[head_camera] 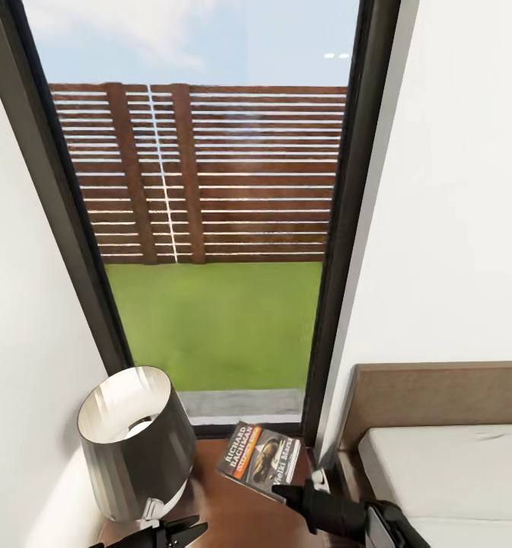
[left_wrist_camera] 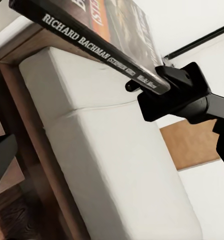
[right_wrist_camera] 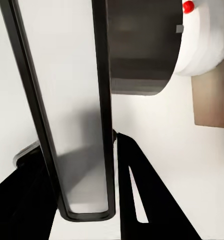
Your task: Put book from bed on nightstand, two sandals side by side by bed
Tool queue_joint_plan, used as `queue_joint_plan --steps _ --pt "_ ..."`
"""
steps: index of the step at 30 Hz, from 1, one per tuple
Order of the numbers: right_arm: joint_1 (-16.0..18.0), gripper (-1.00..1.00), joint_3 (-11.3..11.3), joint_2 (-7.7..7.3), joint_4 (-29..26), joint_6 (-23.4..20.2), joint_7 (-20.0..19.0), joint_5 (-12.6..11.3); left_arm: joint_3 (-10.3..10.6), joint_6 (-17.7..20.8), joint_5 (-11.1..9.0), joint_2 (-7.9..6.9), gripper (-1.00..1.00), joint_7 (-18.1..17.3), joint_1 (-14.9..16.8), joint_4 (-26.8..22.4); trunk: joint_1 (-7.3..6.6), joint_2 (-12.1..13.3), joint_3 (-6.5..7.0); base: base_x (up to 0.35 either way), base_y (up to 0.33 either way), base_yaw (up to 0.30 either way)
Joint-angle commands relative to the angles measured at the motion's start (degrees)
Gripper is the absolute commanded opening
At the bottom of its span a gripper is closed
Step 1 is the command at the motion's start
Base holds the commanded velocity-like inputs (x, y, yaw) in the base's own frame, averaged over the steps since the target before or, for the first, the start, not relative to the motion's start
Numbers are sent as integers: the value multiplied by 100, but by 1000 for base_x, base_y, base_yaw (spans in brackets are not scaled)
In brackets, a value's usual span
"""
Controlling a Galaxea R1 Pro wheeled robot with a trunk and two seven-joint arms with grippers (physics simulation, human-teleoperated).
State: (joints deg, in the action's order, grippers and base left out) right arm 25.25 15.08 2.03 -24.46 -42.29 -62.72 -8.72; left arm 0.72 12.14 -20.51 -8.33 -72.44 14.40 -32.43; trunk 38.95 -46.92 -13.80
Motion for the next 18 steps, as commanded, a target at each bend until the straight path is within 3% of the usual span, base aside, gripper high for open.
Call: queue_joint_plan --steps 1,13,18 --pt "5 -100 26 6 -4 -41 62 -24 8 60 -31 -2 100 -15 2 0 1 -6 -8 0 0 0" --pt "7 -100 36 5 -15 -42 166 -42 8 62 -32 -7 100 -6 1 0 1 -6 -8 0 0 0" --pt "11 -100 38 5 -9 -38 172 -38 7 68 -37 -5 100 2 1 0 111 -207 -98 0 0 0"
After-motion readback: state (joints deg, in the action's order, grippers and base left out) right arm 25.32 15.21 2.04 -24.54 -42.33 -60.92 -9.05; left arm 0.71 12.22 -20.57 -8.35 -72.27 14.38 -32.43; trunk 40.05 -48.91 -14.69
